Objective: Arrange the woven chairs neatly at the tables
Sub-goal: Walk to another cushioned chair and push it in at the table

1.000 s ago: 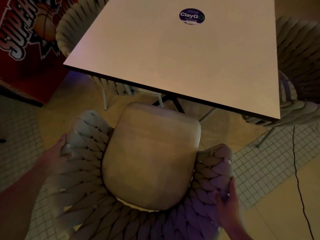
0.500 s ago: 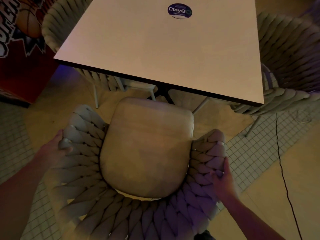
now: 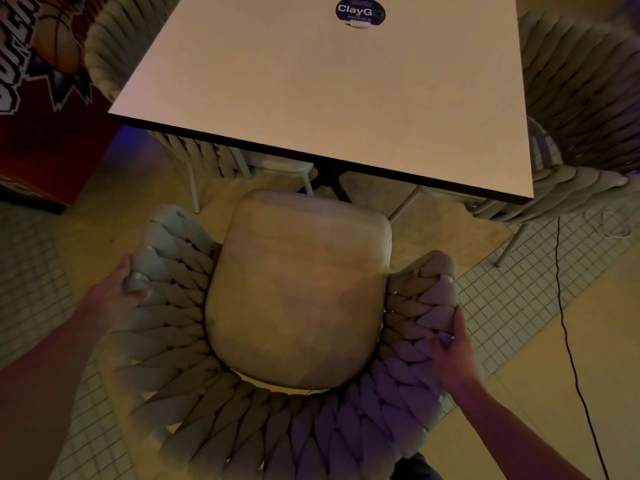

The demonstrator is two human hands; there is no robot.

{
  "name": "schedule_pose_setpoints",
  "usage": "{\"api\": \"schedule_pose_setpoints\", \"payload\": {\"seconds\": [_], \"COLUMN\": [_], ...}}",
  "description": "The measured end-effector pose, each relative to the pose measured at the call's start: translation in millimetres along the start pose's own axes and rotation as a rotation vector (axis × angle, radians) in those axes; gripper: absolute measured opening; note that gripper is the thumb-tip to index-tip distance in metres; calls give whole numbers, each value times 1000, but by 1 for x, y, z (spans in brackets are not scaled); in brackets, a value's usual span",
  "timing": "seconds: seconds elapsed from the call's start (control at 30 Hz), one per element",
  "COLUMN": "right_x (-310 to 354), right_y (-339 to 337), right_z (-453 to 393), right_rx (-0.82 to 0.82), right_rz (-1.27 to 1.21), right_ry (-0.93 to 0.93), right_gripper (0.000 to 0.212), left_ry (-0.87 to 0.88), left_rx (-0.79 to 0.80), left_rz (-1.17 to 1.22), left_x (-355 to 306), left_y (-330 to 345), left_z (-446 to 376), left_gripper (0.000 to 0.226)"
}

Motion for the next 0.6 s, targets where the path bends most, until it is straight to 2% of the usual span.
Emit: {"api": "schedule_pose_setpoints", "payload": {"seconds": [0.6], "right_x": [-3], "right_y": [-9], "right_z": [-3], "right_rx": [-12], "right_rz": [13], "right_ry": [-14], "right_gripper": [82], "left_ry": [0], "left_rx": [21], "left_rz": [2], "left_x": [-7], "left_y": [5], "left_z": [13], "left_gripper": [86]}}
Point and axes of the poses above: each hand's wrist, its own z-axis away from the middle knuckle, its own y-axis out of the palm, x = y × z, the point moved 4 cm from there along -z, towards the middle knuckle, and after that the axes turned 7 degrees about -z, right-handed, at the moved point
